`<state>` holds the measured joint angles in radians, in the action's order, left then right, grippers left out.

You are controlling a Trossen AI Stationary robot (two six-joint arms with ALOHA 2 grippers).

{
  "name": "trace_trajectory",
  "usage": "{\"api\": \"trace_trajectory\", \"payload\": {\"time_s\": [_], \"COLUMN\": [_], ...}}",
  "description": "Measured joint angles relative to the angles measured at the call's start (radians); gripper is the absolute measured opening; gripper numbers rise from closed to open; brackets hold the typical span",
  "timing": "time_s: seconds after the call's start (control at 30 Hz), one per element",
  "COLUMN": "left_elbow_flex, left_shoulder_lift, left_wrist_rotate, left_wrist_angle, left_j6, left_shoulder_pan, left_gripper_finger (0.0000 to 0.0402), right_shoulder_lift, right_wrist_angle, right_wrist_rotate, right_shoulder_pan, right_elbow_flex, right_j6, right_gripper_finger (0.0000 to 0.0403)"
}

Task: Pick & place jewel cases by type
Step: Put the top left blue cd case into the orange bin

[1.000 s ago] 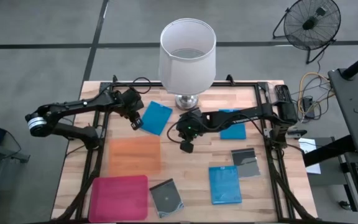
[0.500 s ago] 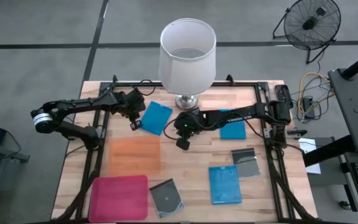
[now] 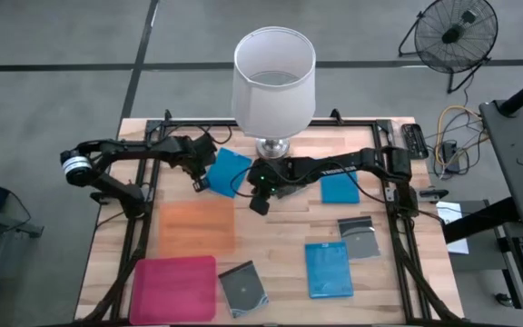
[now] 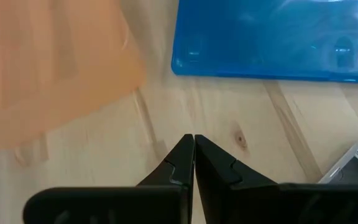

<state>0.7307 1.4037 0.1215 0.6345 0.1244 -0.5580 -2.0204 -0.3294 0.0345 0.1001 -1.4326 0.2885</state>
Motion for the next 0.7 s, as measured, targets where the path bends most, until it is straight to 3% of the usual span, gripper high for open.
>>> {"api": "trace_trajectory", "payload": {"time_s": [0.13,0.33,0.7], "left_elbow_flex": [0.011,0.055,0.067], "left_shoulder_lift": [-0.011,-0.046,-0.047], "left_wrist_rotate": [-0.01,-0.216,-0.448], "left_wrist_angle": [0.001,0.001,-0.03], "left_j6": [-0.076,-0.146,-0.3], "left_shoulder_pan": [-0.044,-0.143,-0.33], "left_gripper_finger": [0.0,0.0,0.0007], "right_shoulder_lift": [0.001,0.003,0.003], "right_wrist_angle": [-0.009,-0.012,-0.012], "right_wrist_rotate": [0.0,0.0,-0.001], "right_shoulder_pan": [0.002,0.002,0.003], "right_elbow_flex": [0.001,0.001,0.001], "right_j6": [-0.006,-0.007,-0.008], "right_gripper_finger": [0.0008,0.0008,0.0008]}}
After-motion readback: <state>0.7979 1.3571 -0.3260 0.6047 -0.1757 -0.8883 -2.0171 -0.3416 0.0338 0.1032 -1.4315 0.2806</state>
